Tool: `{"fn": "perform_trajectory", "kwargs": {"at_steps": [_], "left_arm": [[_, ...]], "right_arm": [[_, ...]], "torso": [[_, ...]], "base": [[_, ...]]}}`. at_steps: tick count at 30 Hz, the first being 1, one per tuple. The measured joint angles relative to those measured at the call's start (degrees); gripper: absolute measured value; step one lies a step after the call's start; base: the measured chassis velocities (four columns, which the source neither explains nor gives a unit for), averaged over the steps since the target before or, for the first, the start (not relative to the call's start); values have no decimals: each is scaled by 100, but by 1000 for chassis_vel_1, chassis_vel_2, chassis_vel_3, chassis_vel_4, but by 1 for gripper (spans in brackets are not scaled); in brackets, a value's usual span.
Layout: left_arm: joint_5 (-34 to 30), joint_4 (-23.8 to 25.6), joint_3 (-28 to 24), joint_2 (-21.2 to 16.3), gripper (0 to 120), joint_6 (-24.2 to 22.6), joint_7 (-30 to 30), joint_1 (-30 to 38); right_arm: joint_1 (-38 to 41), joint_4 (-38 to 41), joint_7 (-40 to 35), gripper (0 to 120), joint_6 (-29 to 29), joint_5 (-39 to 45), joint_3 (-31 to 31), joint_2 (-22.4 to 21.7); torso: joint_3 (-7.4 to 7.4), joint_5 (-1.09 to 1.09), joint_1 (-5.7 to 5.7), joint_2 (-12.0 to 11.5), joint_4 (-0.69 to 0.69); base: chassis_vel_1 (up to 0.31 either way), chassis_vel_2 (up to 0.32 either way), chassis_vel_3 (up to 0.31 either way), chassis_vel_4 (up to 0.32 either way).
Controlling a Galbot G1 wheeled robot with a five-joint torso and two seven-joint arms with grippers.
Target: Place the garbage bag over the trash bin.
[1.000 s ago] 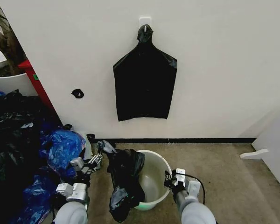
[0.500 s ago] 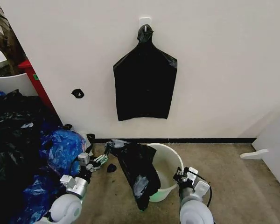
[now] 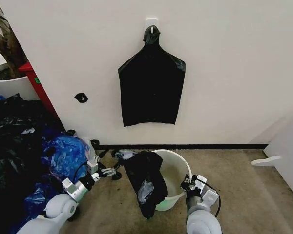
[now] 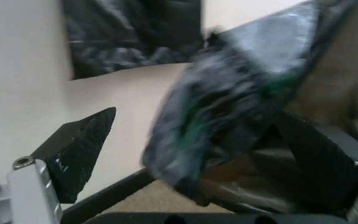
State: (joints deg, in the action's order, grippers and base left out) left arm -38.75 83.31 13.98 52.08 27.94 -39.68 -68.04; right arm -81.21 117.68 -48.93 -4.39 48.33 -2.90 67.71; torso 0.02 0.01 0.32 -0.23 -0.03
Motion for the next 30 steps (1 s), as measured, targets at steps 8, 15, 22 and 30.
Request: {"fn": "perform_trajectory", "kwargs": {"at_steps": [8,15,22,30], "left_arm": [[-54,-278,131,-46,100,252,-788,113],[-393,-519,523,-120,100,406,-1675,255],[-600,-377,605,-44,100,452,-1628,59],[-739,-167,581,-2,100,449,-1500,-18]], "right_arm": [[-58,63,-95,5,26,-56,-12,31],[-220,82,-514,5,540,-174,6,158],[-329,-134,-831,7,1096,-628,60,428],[-575,139,-891,28,1333,-1610,232,315]], "torso": [[0,0,0,0,2],[0,-1,0,0,1],[-1,-2,0,0,1],[-1,0,0,0,0]], "base": [[0,0,0,0],[0,0,0,0],[0,0,0,0],[0,0,0,0]]}}
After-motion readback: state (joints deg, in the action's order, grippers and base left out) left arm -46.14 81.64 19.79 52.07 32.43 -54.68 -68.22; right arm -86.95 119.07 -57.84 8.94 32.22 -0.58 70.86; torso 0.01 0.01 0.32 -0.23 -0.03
